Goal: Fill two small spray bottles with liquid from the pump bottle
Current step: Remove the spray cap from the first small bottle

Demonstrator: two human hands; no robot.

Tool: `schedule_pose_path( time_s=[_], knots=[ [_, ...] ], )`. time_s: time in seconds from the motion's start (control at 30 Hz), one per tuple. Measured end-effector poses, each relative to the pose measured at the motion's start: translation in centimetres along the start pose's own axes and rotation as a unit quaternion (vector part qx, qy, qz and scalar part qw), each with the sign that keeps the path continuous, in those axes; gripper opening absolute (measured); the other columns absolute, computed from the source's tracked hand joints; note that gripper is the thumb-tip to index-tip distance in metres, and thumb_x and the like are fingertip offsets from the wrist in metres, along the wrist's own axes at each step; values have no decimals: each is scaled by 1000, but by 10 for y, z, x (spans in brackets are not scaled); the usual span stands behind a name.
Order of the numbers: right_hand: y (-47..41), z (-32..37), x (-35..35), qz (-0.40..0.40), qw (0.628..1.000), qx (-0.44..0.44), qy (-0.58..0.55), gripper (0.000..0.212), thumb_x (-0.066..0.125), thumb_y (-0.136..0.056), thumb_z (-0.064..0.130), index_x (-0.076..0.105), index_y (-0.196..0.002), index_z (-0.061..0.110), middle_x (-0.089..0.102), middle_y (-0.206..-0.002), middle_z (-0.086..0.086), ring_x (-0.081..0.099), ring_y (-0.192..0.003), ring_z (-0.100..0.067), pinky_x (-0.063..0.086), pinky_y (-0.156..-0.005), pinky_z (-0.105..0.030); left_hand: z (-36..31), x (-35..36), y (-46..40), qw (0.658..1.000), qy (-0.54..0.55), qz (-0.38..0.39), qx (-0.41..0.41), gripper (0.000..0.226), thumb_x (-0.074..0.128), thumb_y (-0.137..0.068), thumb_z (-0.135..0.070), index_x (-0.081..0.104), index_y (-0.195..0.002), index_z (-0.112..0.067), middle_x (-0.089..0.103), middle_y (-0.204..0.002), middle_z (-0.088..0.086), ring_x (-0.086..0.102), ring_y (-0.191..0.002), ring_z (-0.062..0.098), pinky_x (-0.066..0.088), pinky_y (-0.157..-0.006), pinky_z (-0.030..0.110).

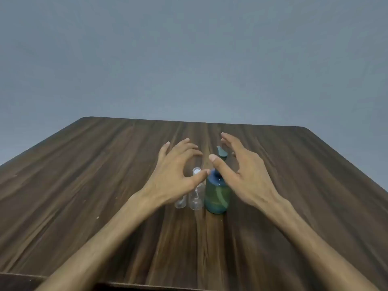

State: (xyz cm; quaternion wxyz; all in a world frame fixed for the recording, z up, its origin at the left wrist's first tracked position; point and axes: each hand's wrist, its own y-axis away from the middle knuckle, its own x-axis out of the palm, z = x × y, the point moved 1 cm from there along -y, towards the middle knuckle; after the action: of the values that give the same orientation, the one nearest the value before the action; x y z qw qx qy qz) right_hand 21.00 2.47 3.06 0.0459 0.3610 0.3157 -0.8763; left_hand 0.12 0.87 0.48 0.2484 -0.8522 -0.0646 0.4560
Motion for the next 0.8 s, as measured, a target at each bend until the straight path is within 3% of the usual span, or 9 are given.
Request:
schedule_pose_path(
  time_s=[0.1, 0.23, 0.37, 0.47, 0.57, 0.7, 0.8],
  knots=[
    [6, -8, 7, -2, 999, 32, -25, 94, 65, -84, 75, 39, -163, 31, 58, -157, 8, 59, -137, -13, 51, -114, -35, 3, 3, 6, 999, -34, -4, -2, 77, 41, -83, -77, 75, -132, -28, 58, -159, -11, 27, -164, 4, -5, -137, 48],
    [20, -20, 25, 40, 995, 76, -46, 96, 86, -80, 64, 42, -158, 29, 66, -136, 12, 67, -123, -14, 53, -109, -33, 6, 6, 8, 999, -50, 9, -6, 61, 58, -80, -67, 80, -119, -26, 57, -159, -9, 26, -165, 7, -9, -136, 49],
    [29, -29, 34, 30, 995, 79, -48, 89, 91, -77, 55, 49, -150, 26, 64, -125, 20, 63, -112, -3, 54, -106, -29, 11, 5, 8, 999, -38, 18, -14, 48, 64, -82, -59, 82, -112, -26, 58, -156, -11, 26, -164, 5, -8, -136, 48],
    [30, -36, 37, 25, 995, 70, -64, 72, 93, -77, 48, 58, -137, 29, 68, -121, 22, 67, -109, 0, 58, -103, -29, 15, 6, 8, 999, -36, 23, -13, 45, 67, -84, -60, 83, -109, -27, 63, -150, -13, 32, -161, 5, -5, -137, 50],
    [29, -39, 36, 27, 995, 53, -76, 58, 92, -77, 47, 61, -124, 35, 70, -110, 25, 66, -107, 6, 58, -94, -21, 18, 8, 7, 999, -26, 26, -12, 43, 69, -84, -60, 85, -106, -27, 66, -143, -15, 37, -157, 3, -3, -136, 46],
    [27, -41, 34, 32, 996, 32, -75, 57, 92, -77, 51, 60, -122, 41, 68, -107, 31, 64, -108, 9, 51, -87, -7, 20, 9, 4, 1000, -10, 29, 3, 42, 70, -82, -63, 85, -100, -28, 66, -135, -21, 37, -147, -9, -1, -136, 42],
    [24, -41, 31, 40, 997, 23, -67, 57, 91, -76, 54, 60, -123, 41, 67, -106, 31, 64, -108, 10, 49, -87, -4, 24, 8, -1, 999, 1, 35, 25, 40, 69, -81, -64, 84, -95, -29, 66, -131, -23, 36, -142, -15, -2, -136, 38]
  ],
)
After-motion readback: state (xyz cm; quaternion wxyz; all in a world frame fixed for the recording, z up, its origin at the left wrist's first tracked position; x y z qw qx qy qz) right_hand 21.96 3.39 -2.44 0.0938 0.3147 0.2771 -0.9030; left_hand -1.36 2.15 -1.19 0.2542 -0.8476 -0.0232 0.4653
